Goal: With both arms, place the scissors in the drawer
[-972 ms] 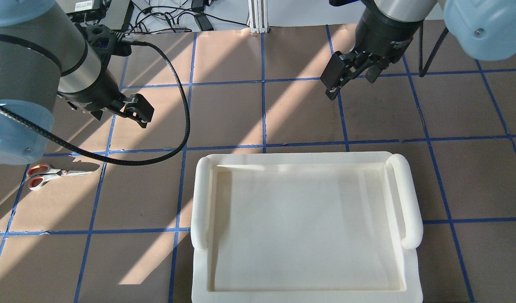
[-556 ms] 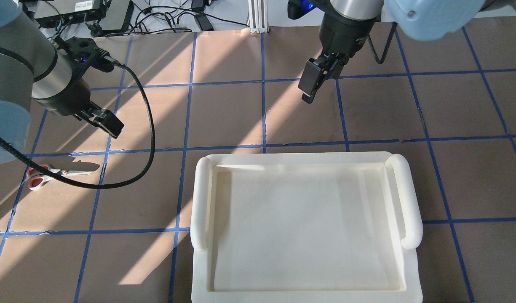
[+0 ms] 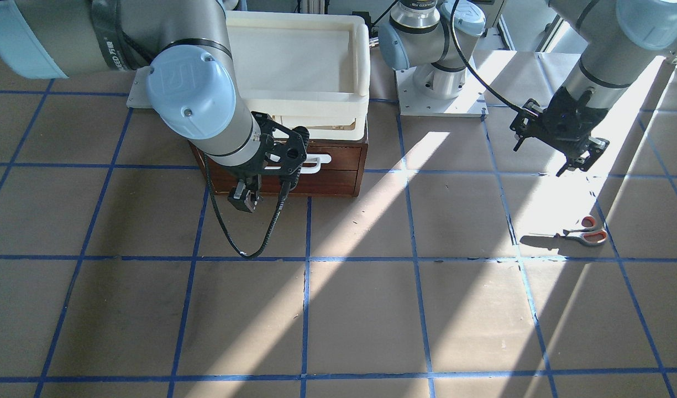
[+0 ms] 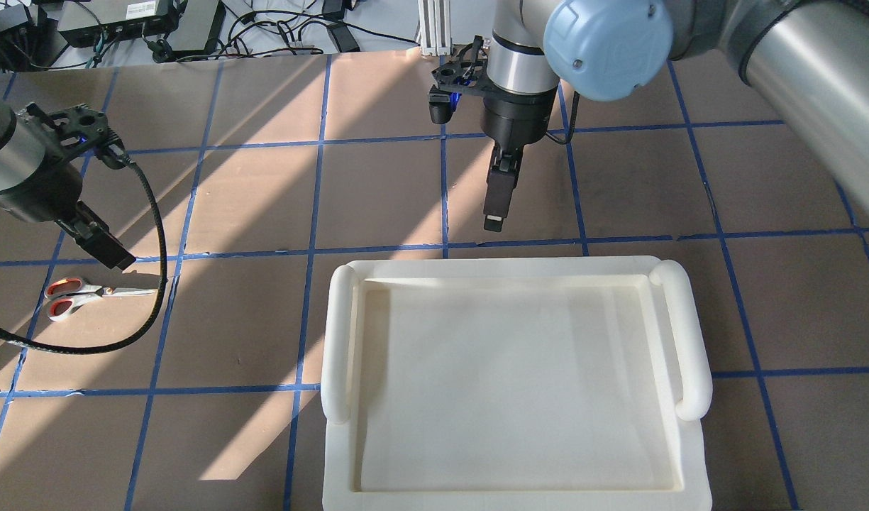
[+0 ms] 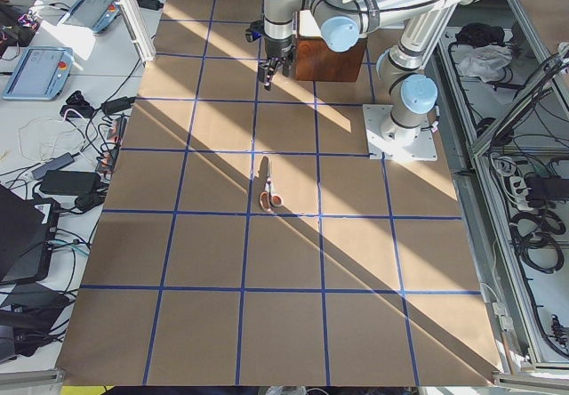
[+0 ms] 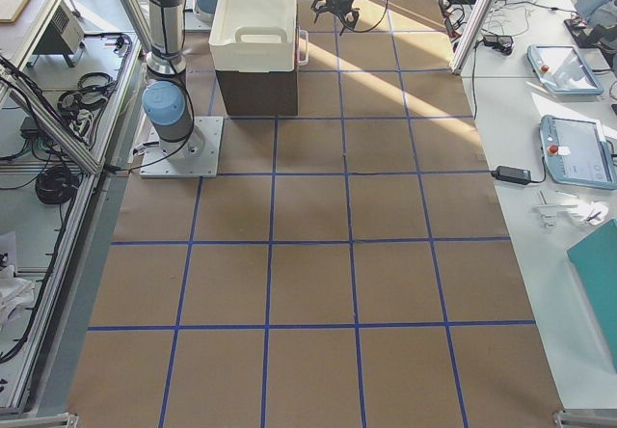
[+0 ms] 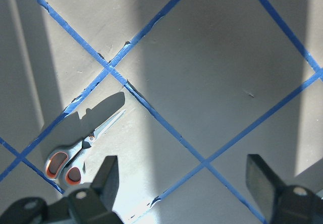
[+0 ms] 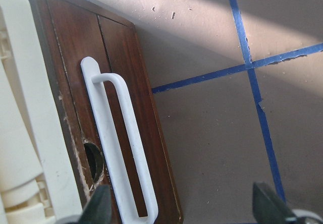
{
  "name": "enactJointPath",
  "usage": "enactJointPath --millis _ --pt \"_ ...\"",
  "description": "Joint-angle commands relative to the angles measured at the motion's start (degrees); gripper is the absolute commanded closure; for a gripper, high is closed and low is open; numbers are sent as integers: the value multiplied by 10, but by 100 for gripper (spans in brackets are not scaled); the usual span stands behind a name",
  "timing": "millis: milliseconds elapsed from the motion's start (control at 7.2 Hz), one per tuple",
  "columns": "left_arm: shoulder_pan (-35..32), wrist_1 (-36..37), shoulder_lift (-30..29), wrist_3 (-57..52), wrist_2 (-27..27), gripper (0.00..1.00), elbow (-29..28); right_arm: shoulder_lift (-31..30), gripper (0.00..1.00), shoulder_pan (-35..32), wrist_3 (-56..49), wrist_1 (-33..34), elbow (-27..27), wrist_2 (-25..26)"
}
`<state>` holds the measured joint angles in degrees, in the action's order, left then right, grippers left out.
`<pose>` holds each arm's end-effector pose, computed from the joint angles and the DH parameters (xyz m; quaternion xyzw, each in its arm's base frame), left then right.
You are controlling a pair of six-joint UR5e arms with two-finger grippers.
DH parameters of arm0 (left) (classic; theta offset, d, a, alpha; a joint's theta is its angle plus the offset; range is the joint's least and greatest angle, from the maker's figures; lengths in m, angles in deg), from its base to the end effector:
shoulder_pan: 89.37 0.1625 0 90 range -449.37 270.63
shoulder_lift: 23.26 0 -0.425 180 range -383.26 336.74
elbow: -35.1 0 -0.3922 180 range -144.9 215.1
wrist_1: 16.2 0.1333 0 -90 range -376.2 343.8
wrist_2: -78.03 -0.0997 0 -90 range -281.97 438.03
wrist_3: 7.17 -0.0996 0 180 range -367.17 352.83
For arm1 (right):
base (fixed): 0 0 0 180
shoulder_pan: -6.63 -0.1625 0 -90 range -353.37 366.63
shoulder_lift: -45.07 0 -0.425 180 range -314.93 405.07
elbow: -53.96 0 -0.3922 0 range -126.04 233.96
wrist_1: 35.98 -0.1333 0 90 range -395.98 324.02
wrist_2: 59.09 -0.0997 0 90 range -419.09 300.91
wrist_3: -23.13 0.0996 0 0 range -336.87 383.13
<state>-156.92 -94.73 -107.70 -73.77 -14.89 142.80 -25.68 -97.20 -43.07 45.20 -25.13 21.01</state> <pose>0.0498 -0.4563 0.4024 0.3758 0.9263 0.0220 0.0141 0.2882 -0.5413 0.3837 -0.6236 0.7628 0.0957 0.1422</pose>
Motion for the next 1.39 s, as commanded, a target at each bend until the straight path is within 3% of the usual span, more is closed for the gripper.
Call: enactJointPath --millis 0,417,556,1250 --pt "80 -16 -12 -97 29 7 7 30 0 -12 -106 1 0 9" --pt "135 5 -60 -284 15 6 3 61 0 -42 -144 19 -9 39" --pt "138 21 -82 -304 -23 5 1 61 0 -42 -143 39 -25 39" --pt "157 156 -172 -502 -38 1 7 55 0 -42 -133 33 -44 40"
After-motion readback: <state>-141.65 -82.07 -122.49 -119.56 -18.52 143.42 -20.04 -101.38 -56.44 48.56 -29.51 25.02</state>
